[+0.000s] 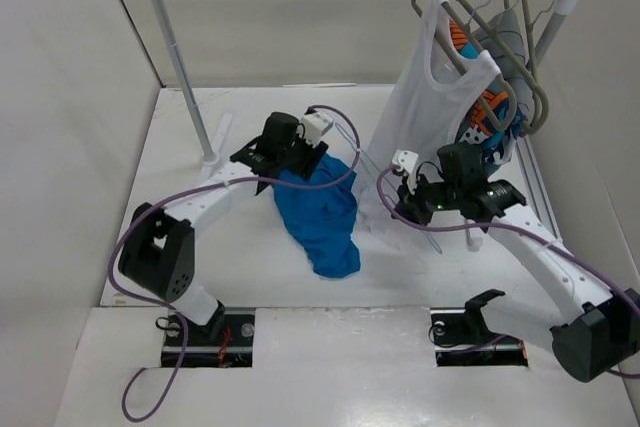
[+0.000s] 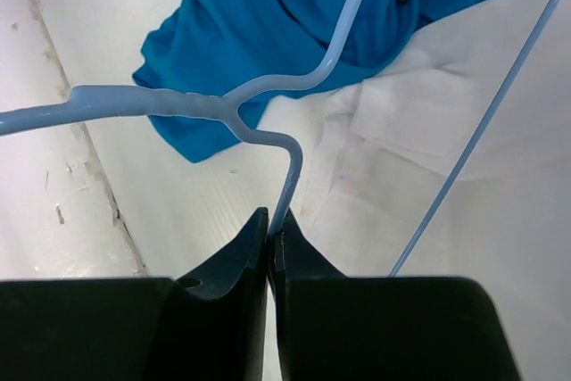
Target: Place the t-shirt on the hanger
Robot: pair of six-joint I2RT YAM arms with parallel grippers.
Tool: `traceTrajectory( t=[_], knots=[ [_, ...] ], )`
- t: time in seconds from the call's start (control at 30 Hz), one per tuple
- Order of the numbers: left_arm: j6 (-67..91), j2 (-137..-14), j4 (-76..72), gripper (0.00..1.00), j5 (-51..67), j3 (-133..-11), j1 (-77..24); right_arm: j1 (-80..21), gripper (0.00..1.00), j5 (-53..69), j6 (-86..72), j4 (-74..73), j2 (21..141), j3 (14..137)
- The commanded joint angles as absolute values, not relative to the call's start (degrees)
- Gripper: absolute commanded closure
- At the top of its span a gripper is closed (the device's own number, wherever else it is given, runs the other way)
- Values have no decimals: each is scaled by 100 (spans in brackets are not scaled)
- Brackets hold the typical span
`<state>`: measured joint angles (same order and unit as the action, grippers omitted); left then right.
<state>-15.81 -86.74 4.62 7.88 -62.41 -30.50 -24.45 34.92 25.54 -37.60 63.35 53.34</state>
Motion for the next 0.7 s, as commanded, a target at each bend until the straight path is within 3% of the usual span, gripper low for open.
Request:
traceTrajectory(
  t=[0.0, 0.43, 0.57, 0.6, 0.67],
  knots=[
    [-1318, -8920, 149, 47, 325, -6820, -3120, -2207, 100, 3455, 2646, -3717, 5995, 5318],
    [-1459, -9712, 545, 40, 369, -6645, -3173, -1564, 100, 3735, 3217, -4025, 6135, 5282],
    [-1459, -9765, 475, 55, 237, -6645, -3173, -1512, 100, 3788, 3217, -4025, 6135, 5282],
    [-1511, -9765, 475, 66, 237, -6645, -3173, -1512, 100, 3788, 3217, -4025, 6135, 5213],
    [-1591, -9765, 475, 73, 237, -6592, -3173, -1512, 100, 3858, 3217, -4025, 6135, 5212]
  ],
)
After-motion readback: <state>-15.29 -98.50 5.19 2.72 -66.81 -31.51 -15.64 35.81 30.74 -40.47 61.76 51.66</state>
